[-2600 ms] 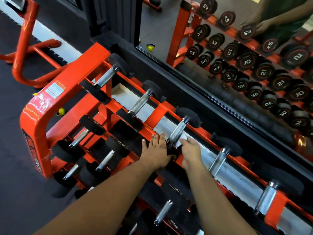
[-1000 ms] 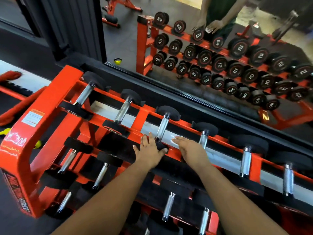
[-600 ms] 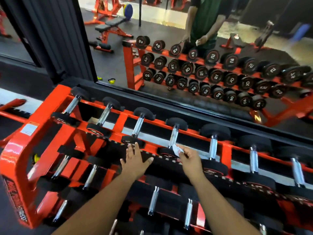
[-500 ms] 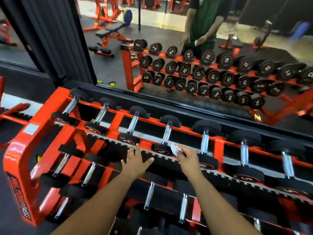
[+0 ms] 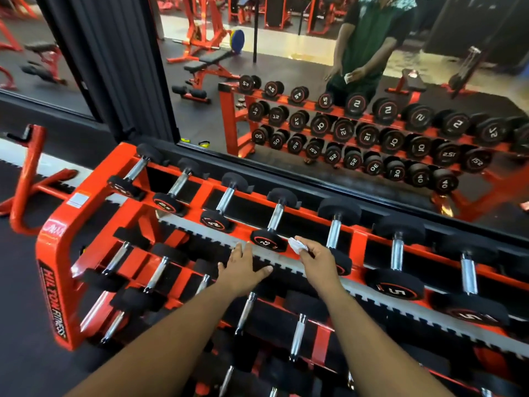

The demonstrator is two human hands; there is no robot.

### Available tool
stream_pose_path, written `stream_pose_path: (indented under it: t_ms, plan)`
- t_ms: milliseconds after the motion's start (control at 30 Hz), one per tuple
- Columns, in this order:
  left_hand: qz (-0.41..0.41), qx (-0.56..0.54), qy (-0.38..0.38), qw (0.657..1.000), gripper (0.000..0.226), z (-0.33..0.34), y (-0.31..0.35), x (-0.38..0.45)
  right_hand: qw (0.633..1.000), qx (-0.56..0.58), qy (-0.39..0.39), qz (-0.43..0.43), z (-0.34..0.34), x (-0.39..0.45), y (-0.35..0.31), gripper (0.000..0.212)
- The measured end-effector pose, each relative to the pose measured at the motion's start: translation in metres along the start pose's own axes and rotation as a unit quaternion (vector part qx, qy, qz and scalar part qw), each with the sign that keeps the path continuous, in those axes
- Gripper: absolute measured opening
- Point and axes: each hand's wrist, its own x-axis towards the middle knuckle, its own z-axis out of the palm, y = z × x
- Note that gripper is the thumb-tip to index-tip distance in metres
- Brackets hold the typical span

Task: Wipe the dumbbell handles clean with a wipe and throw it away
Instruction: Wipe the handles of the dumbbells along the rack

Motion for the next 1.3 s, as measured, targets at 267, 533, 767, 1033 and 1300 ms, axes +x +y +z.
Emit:
stream_pose_path:
  t_ms: [267, 533, 767, 1033, 1300]
  plan:
    - [0.045, 0.022, -0.023, 0.998, 0.101, -0.011, -0.008, 0.028, 0.998, -0.043, 0.027, -0.020, 0.013, 0.033, -0.004, 0.031]
    - [0.027, 0.013, -0.041, 0.999, 0.103, -0.005, -0.004, 0.081, 0.988, -0.149, 0.011, -0.040, 0.036, 0.081, -0.004, 0.037]
    - [-0.005, -0.014, -0.016, 1.000, 0.106, 0.019, 0.022, 0.131, 0.954, -0.257, -0.070, -0.138, 0.041, 0.135, 0.017, 0.042]
    - [-0.054, -0.023, -0.007, 0.998, 0.107, 0.037, 0.021, 0.161, 0.847, -0.390, -0.194, -0.304, 0.059, 0.186, 0.058, 0.051]
    - [-0.069, 0.006, -0.044, 0.997, 0.104, 0.031, 0.024, 0.170, 0.691, -0.586, -0.273, -0.324, 0.048, 0.212, 0.061, 0.068]
